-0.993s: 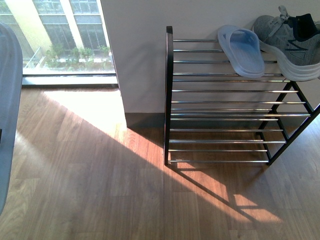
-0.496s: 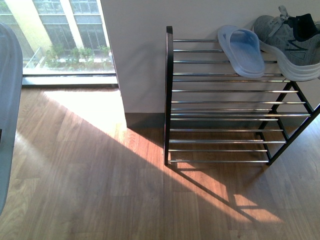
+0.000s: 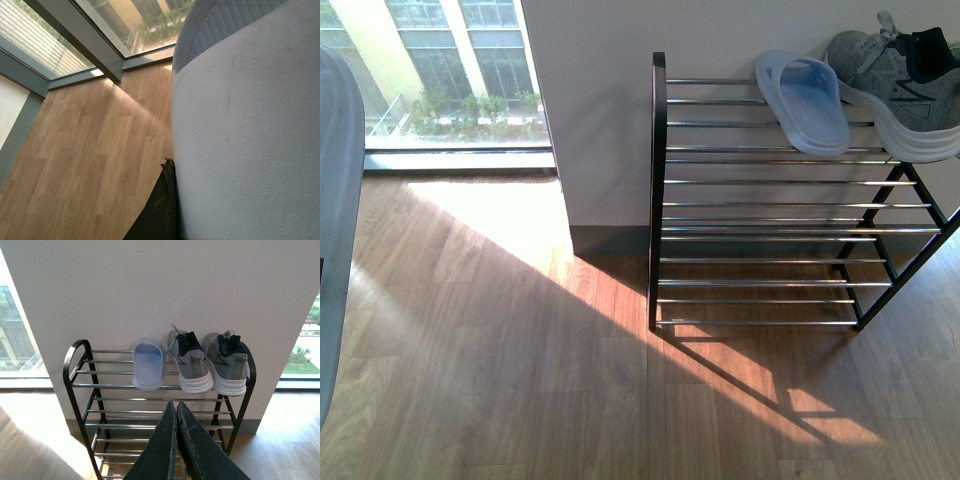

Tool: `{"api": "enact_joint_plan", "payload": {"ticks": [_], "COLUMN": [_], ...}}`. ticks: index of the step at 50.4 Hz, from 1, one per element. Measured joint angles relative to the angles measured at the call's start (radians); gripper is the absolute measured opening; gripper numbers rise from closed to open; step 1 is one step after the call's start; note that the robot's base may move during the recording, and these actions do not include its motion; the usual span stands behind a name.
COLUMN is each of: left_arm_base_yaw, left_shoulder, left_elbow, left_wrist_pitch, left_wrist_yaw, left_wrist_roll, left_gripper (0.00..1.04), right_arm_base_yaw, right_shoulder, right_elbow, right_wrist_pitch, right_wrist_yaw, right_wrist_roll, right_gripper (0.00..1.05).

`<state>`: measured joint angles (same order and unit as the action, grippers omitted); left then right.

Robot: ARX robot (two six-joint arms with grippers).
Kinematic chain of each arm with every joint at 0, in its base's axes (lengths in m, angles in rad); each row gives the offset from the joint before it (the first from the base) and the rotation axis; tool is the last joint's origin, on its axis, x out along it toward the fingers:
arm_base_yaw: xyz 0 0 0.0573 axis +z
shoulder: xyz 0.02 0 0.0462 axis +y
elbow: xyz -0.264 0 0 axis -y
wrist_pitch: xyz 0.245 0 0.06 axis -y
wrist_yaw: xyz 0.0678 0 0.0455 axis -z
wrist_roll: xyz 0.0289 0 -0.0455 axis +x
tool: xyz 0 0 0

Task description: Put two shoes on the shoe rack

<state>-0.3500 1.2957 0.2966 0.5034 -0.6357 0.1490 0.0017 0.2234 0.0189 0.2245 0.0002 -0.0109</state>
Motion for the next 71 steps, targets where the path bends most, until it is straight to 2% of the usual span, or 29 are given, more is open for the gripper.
{"api": "enact_joint_plan", "payload": {"ticks": [9,13,24,28,43,49,71], "left_arm_base_yaw": [0.000,0.000,0.000,0.000,0.004,0.003,-0.001], "left_shoulder": [0.000,0.000,0.000,0.000,0.000,0.000,0.000], "left_elbow": [0.000,0.000,0.000,0.000,0.000,0.000,0.000], "left_wrist_pitch": [0.000,0.000,0.000,0.000,0.000,0.000,0.000], "left_wrist_yaw": [0.000,0.000,0.000,0.000,-0.005,-0.001,0.003], "left_wrist_roll": [0.000,0.000,0.000,0.000,0.000,0.000,0.000], "left_gripper": [0.02,0.02,0.02,0.02,0.02,0.02,0.02], "right_arm_base_yaw": [0.000,0.000,0.000,0.000,0.000,0.000,0.000], "right_shoulder": [-0.051,-0.179,-0.216,-0.217,-0.218,-0.218,-0.218], "right_elbow": [0.000,0.000,0.000,0.000,0.000,0.000,0.000], "right_wrist_pitch": [-0.052,-0.209,-0.223,-0.223,-0.224,-0.224,-0.225], "right_wrist_yaw": [0.000,0.002,0.000,0.000,-0.003,-0.002,0.003], "right_wrist_roll": [0.000,0.000,0.000,0.000,0.000,0.000,0.001], "right_gripper": [0.01,0.01,0.01,0.11,0.75,0.95,0.96]}}
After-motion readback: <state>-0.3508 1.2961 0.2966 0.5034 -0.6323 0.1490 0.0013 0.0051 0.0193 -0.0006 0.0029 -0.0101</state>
